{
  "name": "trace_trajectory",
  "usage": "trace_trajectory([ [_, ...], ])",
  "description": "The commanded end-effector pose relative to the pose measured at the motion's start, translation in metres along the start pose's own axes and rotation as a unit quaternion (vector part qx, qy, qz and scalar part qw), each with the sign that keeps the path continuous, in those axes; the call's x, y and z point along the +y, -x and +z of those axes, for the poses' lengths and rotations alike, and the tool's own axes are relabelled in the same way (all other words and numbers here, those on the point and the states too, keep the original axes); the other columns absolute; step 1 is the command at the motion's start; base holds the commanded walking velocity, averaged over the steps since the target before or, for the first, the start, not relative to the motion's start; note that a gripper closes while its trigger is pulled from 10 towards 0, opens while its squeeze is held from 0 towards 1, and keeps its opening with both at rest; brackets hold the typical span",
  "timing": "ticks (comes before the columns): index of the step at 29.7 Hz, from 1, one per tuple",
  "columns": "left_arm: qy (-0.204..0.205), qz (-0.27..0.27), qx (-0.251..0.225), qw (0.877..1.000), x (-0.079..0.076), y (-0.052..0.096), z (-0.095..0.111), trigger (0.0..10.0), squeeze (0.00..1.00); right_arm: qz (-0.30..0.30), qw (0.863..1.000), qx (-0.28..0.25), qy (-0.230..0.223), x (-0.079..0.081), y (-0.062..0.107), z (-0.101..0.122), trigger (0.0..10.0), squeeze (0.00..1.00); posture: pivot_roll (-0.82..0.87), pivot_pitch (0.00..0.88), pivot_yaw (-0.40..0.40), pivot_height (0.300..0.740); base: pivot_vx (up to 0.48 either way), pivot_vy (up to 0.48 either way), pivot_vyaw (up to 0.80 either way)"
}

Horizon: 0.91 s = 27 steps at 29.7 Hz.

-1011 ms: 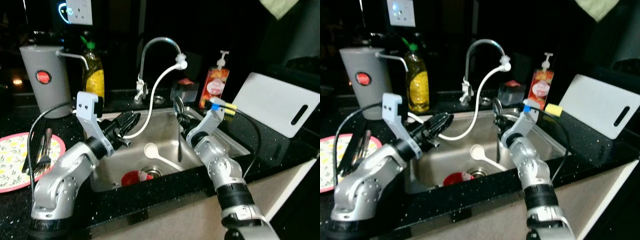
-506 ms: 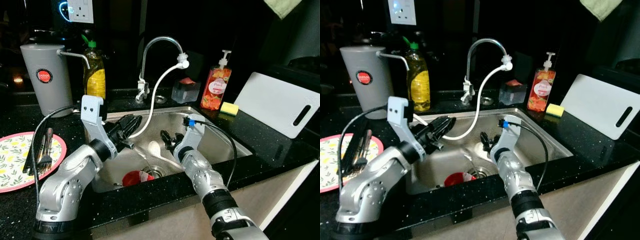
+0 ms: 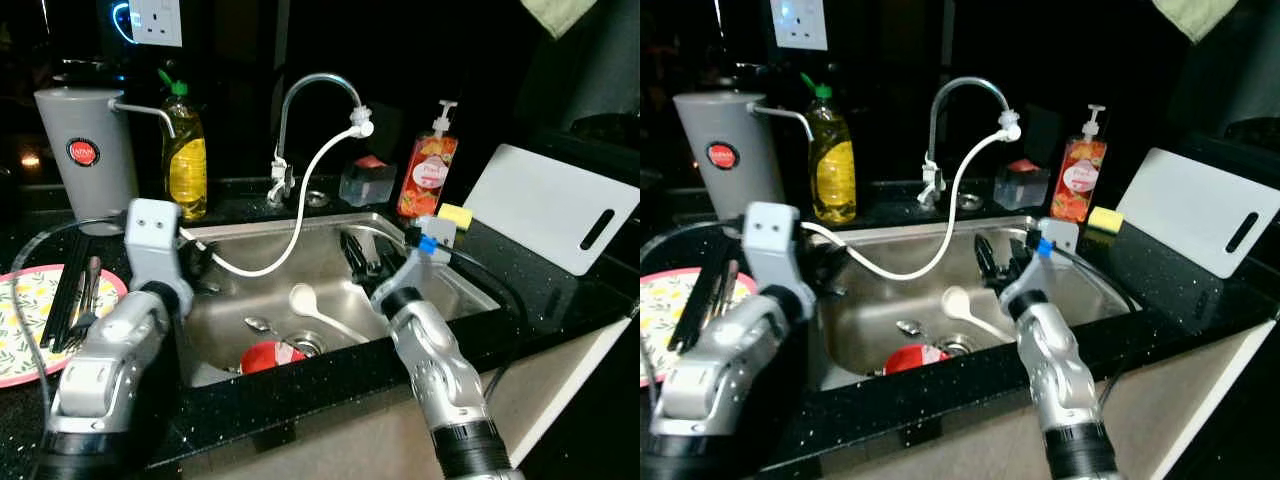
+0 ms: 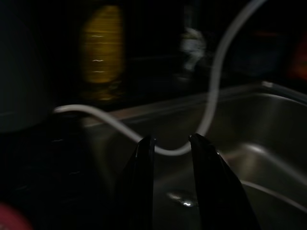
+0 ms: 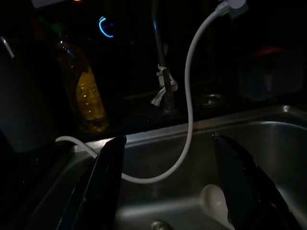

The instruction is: Kitchen organization

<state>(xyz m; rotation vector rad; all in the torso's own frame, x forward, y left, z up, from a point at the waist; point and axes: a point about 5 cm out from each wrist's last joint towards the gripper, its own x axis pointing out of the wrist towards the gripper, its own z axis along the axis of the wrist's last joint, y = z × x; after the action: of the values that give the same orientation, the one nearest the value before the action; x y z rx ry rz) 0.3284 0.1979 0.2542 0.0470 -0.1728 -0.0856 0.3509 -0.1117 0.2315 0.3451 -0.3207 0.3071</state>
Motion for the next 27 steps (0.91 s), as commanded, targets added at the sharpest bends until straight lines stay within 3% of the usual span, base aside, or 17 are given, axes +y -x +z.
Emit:
trace_trajectory([
  [1, -0.028, 0.026, 0.005, 0.999, 0.004, -0.003, 0.001, 10.0, 0.00, 0.005, 1.000, -0.003, 0.001, 0.004, 0.002, 0.002, 10.0, 0.00, -0.03, 0.000, -0.103, 0.740, 0.000, 0.000, 0.00],
  [7, -0.076, 0.134, 0.068, 0.986, 0.023, -0.006, -0.006, 10.0, 0.00, -0.005, 1.000, 0.003, -0.011, 0.005, 0.005, 0.000, 10.0, 0.00, -0.01, 0.000, -0.100, 0.740, 0.000, 0.000, 0.00],
  [16, -0.023, 0.196, 0.100, 0.975, 0.041, -0.004, -0.010, 10.0, 0.00, 0.006, 1.000, 0.010, -0.010, 0.010, 0.005, 0.000, 10.0, 0.00, 0.00, 0.000, -0.108, 0.740, 0.000, 0.000, 0.00],
  [17, -0.021, 0.205, 0.105, 0.973, 0.043, -0.006, -0.012, 10.0, 0.46, 0.006, 1.000, 0.011, -0.010, 0.011, 0.005, 0.000, 10.0, 0.00, 0.00, 0.000, -0.105, 0.740, 0.000, 0.000, 0.00],
  [18, -0.016, 0.210, 0.107, 0.972, 0.044, -0.007, -0.013, 10.0, 1.00, 0.006, 1.000, 0.012, -0.010, 0.011, 0.006, -0.001, 10.0, 0.00, -0.01, 0.000, -0.107, 0.740, 0.000, 0.000, 0.00],
  [22, -0.013, 0.220, 0.110, 0.969, 0.047, -0.007, -0.013, 10.0, 1.00, 0.006, 1.000, 0.014, -0.011, 0.012, 0.006, -0.001, 10.0, 0.00, -0.01, 0.000, -0.108, 0.740, 0.000, 0.000, 0.00],
  [23, 0.004, 0.224, 0.121, 0.967, 0.048, -0.008, -0.016, 10.0, 0.00, 0.007, 1.000, 0.016, -0.012, 0.013, 0.007, -0.002, 10.0, 0.00, -0.01, 0.000, -0.106, 0.740, 0.000, 0.000, 0.00],
  [27, 0.028, 0.225, 0.136, 0.965, 0.047, -0.010, -0.019, 10.0, 0.00, 0.007, 1.000, 0.019, -0.011, 0.013, 0.008, -0.003, 10.0, 0.00, -0.01, 0.000, -0.108, 0.740, 0.000, 0.000, 0.00],
])
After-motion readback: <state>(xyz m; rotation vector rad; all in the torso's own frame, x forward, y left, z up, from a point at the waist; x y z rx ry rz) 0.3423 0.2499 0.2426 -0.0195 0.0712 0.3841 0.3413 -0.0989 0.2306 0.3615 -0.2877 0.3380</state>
